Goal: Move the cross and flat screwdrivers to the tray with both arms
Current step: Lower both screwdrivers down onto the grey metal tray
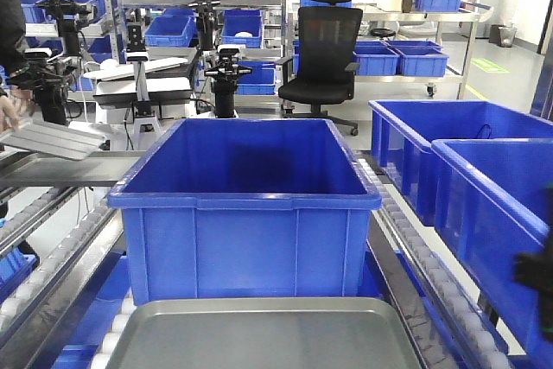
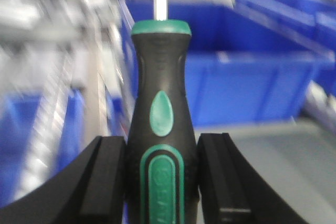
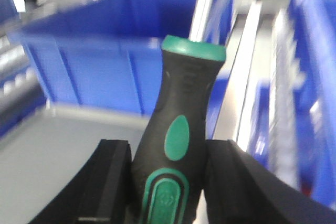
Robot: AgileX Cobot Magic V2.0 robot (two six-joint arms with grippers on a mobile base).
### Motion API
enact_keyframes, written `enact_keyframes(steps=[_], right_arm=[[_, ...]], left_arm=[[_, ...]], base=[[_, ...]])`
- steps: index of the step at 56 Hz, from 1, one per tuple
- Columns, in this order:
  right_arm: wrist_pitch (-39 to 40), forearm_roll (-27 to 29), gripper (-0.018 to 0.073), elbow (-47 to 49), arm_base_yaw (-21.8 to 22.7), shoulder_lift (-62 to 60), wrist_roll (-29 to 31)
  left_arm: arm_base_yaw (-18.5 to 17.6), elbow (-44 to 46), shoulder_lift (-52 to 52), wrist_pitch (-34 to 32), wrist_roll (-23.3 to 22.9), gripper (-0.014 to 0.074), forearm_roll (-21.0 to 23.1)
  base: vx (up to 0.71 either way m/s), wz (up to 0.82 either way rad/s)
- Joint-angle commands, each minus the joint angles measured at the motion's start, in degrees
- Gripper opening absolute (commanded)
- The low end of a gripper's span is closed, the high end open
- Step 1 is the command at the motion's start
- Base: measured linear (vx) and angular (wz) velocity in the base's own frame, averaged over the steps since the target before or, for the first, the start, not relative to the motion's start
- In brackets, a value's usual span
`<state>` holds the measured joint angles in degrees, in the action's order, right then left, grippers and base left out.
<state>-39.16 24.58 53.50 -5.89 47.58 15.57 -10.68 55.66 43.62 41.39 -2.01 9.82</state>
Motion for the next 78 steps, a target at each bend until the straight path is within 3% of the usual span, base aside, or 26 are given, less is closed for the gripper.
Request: enact_keyframes(steps=[1,8,15,23,42,58,78], right_arm=[[1.2,4.9,-0.0008,3.9,0.2,5.8,2.6],[-4.4,10.8,-0.0008,6.9,-0.5,15.1,5.8],[-4.3,10.7,-0.0008,7.1,-6.1,22.2,4.9],[-3.4,10.6,-0.0008,7.1,-12.0,29.3,2.6],[-2.3,10.8,-0.0008,7.1,-14.0,35.9,0.7],[-2.3,10.6,-0.0008,7.1,-14.0,36.1,-0.4],[-2.5,10.2,-0.0008,7.1,-14.0,36.1,-0.4]], left_arm=[[-0.2,1.4,6.3,-3.9,4.4,0.0002,8.3],[-0.3,1.4,15.4,-4.2,11.0,0.0003,21.3],[-0.5,1.3,24.3,-2.1,19.8,0.0003,33.5],[-3.5,1.3,30.8,-2.3,23.4,0.0003,40.7],[-9.8,1.3,36.8,-3.0,19.7,0.0003,41.0],[-10.0,-3.2,37.1,-4.4,17.2,0.0003,41.4],[-10.0,-5.1,37.0,-6.2,17.3,0.0003,42.1]], base=[[0.00,0.00],[0.00,0.00],[0.00,0.00],[0.00,0.00],[0.00,0.00],[0.00,0.00],[0.00,0.00]])
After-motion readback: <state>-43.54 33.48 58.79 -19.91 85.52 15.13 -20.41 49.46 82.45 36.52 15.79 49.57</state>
